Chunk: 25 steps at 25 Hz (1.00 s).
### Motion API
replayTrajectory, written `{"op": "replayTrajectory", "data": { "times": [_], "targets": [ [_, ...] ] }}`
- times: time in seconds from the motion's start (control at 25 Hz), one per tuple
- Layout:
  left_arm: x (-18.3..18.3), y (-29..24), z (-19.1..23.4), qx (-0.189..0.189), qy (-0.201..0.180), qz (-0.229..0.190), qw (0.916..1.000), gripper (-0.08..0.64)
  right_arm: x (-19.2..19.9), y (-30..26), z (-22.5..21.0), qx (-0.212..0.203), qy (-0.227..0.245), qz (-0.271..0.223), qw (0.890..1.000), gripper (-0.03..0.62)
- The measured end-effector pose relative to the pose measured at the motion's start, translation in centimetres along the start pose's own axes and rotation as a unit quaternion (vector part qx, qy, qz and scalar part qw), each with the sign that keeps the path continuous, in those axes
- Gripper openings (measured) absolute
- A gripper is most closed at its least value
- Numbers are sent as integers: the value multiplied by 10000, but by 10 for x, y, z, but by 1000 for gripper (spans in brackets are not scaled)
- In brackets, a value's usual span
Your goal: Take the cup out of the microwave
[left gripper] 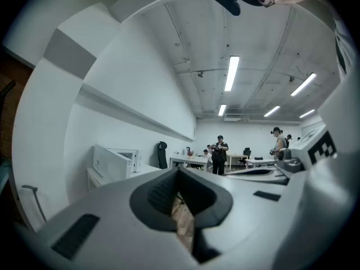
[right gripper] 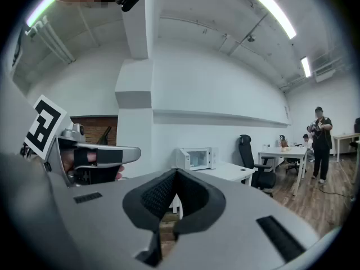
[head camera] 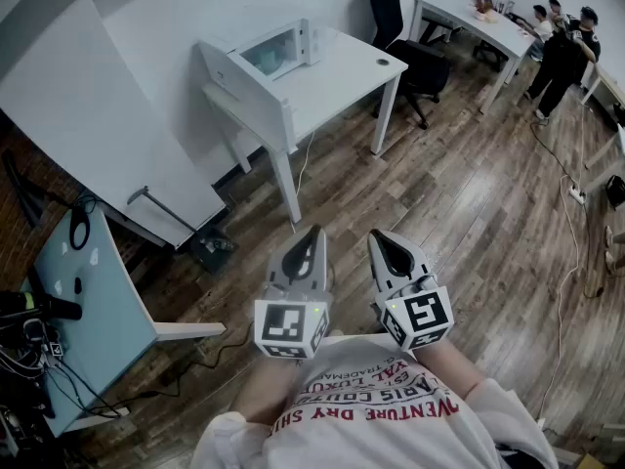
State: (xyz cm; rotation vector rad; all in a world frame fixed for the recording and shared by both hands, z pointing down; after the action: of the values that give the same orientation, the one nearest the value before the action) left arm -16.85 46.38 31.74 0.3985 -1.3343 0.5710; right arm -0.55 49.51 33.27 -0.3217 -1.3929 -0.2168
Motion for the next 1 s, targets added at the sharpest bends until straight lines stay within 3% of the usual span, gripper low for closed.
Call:
{"op": "replayTrajectory", "data": {
  "times": [0.36,0.64,1.0],
  "targets": [
    [2,-5,5,69,103,55,9999,6,2,-5,0,19,20,42,10000,5],
    [-1,-8,-1,118,-229,65,9996,6,5,-9,2,87,-119,17,9999,5],
    [9,-40,-2,175,-64,251,9995,6,24,-21,-21,9,-124,248,9996,5]
  ]
}}
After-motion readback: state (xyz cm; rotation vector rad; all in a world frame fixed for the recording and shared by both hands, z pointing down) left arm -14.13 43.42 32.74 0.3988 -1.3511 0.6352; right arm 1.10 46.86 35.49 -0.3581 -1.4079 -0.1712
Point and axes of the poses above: the fingertips, and each gripper's own axes: y backward along the fingers, z to its left, x out of its underside, the point moved 8 cm from there along y, backward along the fingers, and after that the axes turned 9 degrees about y, right-handed, at the moved point
